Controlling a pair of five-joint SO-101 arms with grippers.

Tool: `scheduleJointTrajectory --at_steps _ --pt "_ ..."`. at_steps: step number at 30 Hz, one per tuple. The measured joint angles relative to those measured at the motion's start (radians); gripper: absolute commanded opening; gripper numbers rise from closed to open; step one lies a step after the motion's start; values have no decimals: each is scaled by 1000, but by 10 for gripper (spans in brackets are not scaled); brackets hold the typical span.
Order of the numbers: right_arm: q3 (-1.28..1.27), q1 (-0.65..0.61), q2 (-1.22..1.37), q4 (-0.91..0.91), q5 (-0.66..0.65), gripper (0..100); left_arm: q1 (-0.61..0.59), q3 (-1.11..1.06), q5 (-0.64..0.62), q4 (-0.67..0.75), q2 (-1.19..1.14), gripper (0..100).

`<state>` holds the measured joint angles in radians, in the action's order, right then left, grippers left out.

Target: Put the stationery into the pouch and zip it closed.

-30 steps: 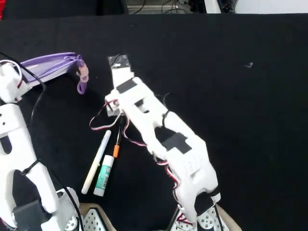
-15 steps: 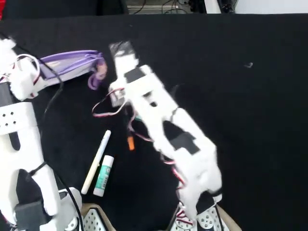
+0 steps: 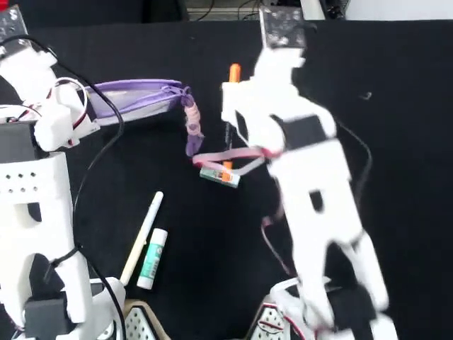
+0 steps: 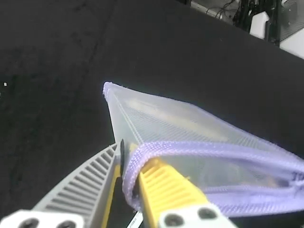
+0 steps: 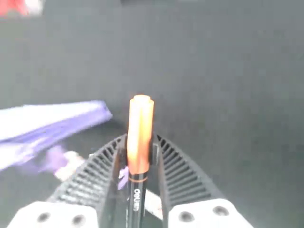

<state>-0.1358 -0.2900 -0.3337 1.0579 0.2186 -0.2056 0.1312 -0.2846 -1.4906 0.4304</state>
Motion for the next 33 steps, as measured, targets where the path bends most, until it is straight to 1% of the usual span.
scheduleJointTrajectory --at_steps 4,7,13,18,23,26,30,33 --pt "-181 -9 -229 -184 -86 11 0 -58 0 6 -2 29" --pt "-342 -40 -390 -351 -117 11 9 -83 0 8 -2 29" --pt "-637 -114 -664 -683 -143 11 63 -104 2 8 2 29" --pt "-827 -175 -813 -936 -143 11 69 -104 2 8 2 29" --pt "-945 -270 -855 -1149 -143 11 69 -115 2 8 2 29" --pt "-973 -313 -855 -1275 -146 11 69 -153 2 48 5 29" --pt "-973 -330 -796 -1415 -146 11 69 -207 2 107 18 29" --pt "-973 -342 -749 -1468 -146 11 69 -216 2 127 18 29"
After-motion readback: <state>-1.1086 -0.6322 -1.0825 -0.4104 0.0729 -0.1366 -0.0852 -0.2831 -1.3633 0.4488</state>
